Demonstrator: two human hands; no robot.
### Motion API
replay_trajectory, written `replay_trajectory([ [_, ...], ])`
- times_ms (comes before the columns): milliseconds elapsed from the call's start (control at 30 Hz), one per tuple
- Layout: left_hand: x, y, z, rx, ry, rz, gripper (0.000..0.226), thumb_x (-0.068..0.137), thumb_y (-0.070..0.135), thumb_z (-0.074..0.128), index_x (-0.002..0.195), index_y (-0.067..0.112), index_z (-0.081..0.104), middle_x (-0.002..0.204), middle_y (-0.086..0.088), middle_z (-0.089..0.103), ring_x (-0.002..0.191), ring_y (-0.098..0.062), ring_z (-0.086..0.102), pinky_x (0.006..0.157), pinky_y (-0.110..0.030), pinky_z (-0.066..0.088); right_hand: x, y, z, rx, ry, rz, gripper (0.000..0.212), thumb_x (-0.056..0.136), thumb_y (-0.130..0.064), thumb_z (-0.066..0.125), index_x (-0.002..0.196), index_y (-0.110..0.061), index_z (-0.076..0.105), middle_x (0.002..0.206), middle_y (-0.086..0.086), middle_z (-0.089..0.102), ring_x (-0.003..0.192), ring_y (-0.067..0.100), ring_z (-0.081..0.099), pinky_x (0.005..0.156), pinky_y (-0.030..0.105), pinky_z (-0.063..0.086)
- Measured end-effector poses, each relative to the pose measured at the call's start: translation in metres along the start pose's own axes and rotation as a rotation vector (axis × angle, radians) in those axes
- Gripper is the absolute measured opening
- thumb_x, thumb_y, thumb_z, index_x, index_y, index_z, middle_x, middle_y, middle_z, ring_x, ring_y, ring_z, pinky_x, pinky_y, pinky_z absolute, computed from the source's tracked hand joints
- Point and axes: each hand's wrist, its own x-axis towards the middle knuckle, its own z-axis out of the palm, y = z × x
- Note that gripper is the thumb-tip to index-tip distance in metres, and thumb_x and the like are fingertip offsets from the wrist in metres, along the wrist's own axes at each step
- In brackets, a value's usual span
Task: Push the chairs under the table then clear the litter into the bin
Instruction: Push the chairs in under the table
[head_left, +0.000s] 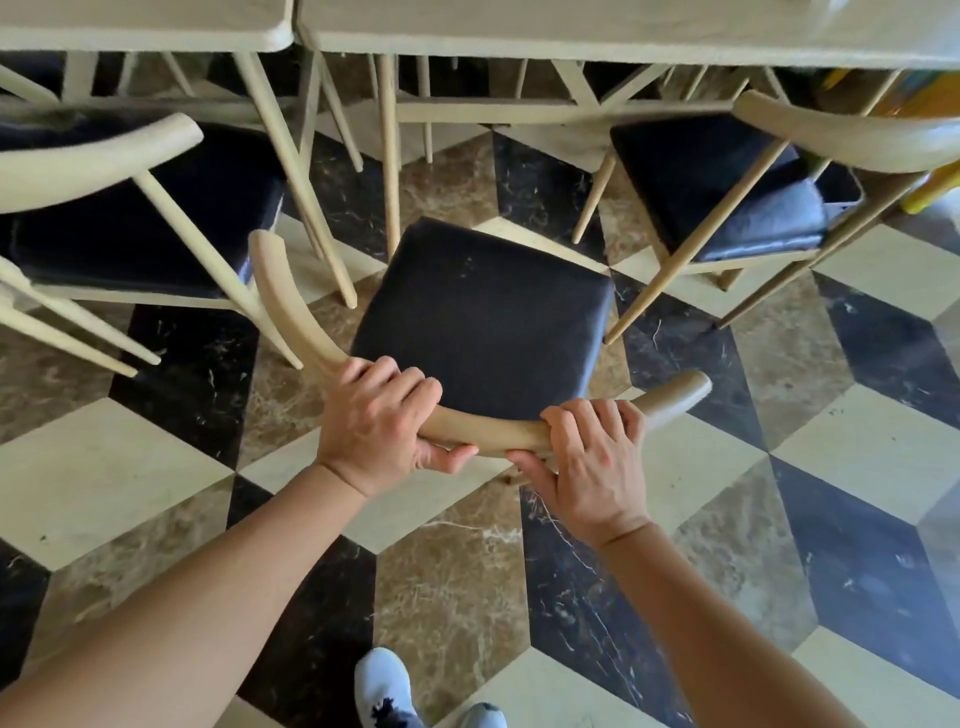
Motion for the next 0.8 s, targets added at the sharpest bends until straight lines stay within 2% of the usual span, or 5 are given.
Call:
replay_trajectory([
  [233, 0.025, 0.005, 0.017, 0.013, 0.02, -0.014, 0.065, 0.079, 0.078, 0.055, 0.066, 0.015, 0.049, 0.058, 0.001, 0.044, 0.057, -0.025, 0.046, 0.062, -0.039, 0.031, 0.021, 0.027, 0.002, 0.039, -0.014, -0.011, 0.056, 0.096, -0.061, 0.043, 0.092, -0.008, 0.061, 0.088, 0.006, 0.056, 0.079, 0.028, 0.048, 0.083, 0.046, 0.037],
  [800, 0.079, 0.011, 0.058, 0.042, -0.034, -0.033, 0.067, 0.086, 0.078, 0.048, 0.069, 0.013, 0.054, 0.062, -0.003, 0.054, 0.062, -0.028, 0.05, 0.063, -0.039, 0.032, 0.075, 0.097, 0.012, 0.054, -0.058, -0.079, 0.061, 0.1, -0.062, 0.033, 0.094, -0.008, 0.061, 0.088, 0.007, 0.054, 0.079, 0.028, 0.048, 0.084, 0.047, 0.037],
])
